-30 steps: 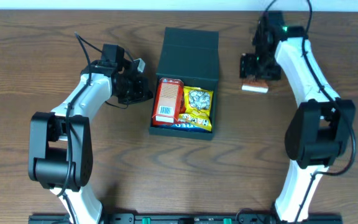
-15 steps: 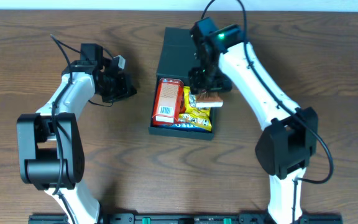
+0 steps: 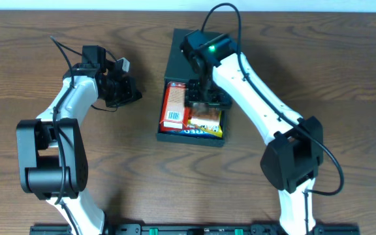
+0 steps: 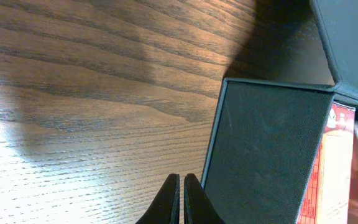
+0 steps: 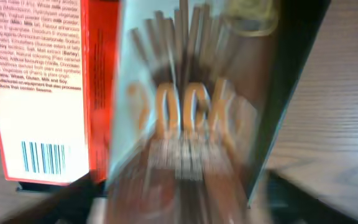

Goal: Pack container
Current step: 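Carry the Pocky pack left and lower it into the box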

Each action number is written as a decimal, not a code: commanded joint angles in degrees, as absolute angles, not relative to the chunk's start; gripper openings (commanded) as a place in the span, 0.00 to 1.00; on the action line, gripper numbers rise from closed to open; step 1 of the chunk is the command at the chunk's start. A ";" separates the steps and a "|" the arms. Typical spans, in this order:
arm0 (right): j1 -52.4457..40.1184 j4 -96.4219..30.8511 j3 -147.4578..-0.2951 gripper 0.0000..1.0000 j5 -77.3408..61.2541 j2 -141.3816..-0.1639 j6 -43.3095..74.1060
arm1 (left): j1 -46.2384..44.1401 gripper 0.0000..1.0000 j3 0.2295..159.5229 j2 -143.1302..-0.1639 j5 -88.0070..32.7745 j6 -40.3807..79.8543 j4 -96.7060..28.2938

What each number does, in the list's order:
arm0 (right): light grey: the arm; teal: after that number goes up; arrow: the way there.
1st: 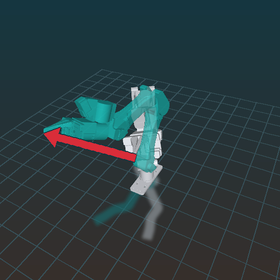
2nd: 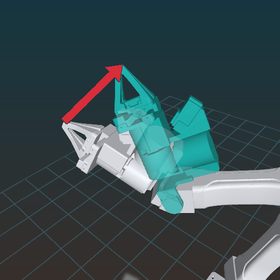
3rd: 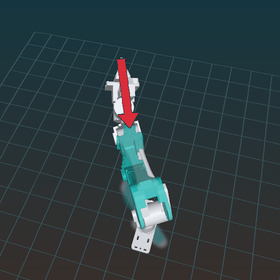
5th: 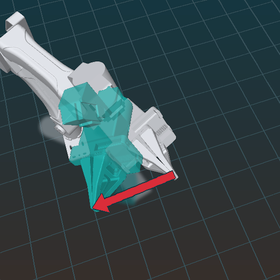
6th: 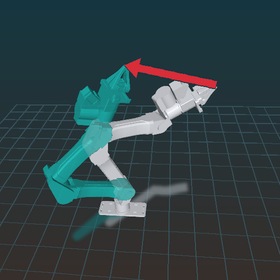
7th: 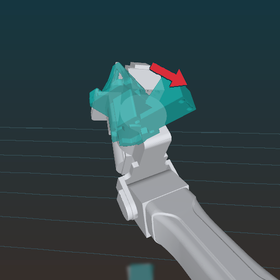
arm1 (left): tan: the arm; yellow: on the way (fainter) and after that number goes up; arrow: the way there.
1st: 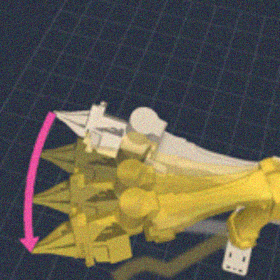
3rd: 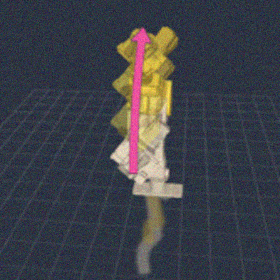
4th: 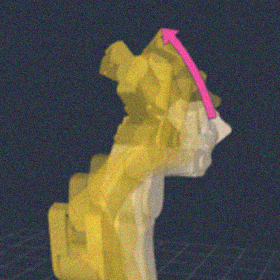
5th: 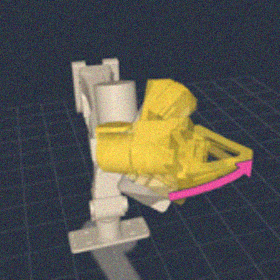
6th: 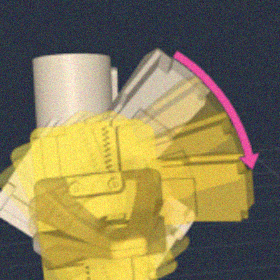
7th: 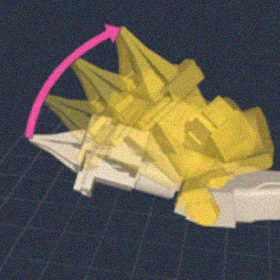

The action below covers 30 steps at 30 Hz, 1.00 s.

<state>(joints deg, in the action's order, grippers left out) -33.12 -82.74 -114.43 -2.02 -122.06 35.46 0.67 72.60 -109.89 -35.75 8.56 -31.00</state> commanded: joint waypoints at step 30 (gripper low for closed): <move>-21.63 -66.06 -97.69 0.01 -32.27 -121.49 2.17 | 0.82 0.06 72.36 -110.59 -35.44 7.31 -31.00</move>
<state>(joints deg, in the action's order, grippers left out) -22.96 -66.35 -96.71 -30.35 -121.97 5.37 0.64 72.60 -109.89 -35.75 8.56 -31.00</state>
